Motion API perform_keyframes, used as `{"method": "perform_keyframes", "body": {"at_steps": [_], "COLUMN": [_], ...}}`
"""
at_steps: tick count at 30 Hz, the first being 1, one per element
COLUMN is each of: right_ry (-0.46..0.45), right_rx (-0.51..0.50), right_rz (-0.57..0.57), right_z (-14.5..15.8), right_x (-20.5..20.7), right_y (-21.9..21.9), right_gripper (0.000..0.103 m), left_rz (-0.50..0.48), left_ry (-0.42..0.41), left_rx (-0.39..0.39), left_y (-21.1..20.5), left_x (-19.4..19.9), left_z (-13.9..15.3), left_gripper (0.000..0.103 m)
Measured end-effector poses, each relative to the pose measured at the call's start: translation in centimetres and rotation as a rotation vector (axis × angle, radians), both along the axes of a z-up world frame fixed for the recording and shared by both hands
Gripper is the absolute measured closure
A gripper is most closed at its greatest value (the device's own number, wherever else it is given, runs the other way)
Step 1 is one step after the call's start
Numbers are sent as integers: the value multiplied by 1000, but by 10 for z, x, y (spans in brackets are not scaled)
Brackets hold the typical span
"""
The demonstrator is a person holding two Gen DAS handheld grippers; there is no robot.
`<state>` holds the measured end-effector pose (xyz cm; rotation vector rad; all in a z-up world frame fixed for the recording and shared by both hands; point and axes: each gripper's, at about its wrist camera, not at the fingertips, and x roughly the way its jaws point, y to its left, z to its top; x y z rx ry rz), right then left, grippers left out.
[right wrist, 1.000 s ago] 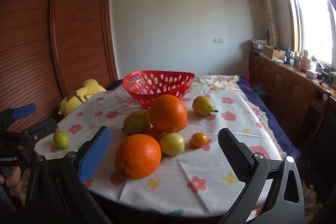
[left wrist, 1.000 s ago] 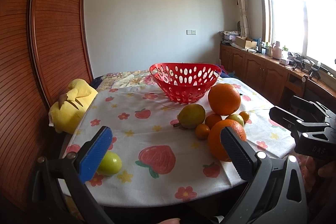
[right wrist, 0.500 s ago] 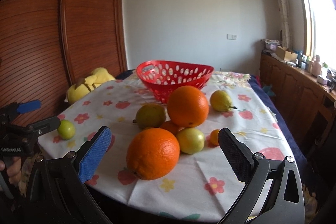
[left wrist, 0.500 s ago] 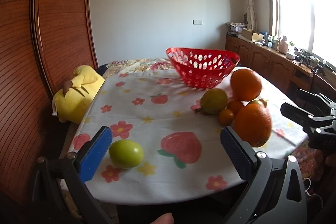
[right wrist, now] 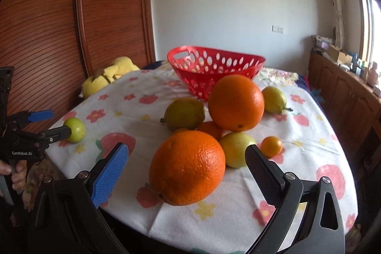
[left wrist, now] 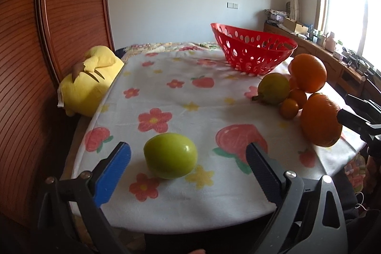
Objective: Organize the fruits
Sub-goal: 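Grasp the green lime with the left tool while the right tool grasps a large orange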
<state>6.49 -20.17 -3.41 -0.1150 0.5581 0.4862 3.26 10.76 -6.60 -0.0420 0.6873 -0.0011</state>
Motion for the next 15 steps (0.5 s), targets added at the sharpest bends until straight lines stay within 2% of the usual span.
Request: {"method": "perform_keyframes", "body": {"at_steps": [9, 11, 15], "right_ry": [50, 62, 93], "right_rx": [-27, -28, -33], "right_rz": [6, 11, 16], "right_z": [-16, -20, -28], "right_x": [11, 13, 19], "right_y": [2, 3, 6], "right_gripper": [4, 4, 5], "left_rz": [8, 8, 9], "left_ry": [56, 62, 77], "left_rx": [-7, -14, -36], "left_y": [14, 17, 21], "left_x": [13, 16, 19], "left_z": [-15, -17, -22], "left_gripper": [9, 17, 20]}}
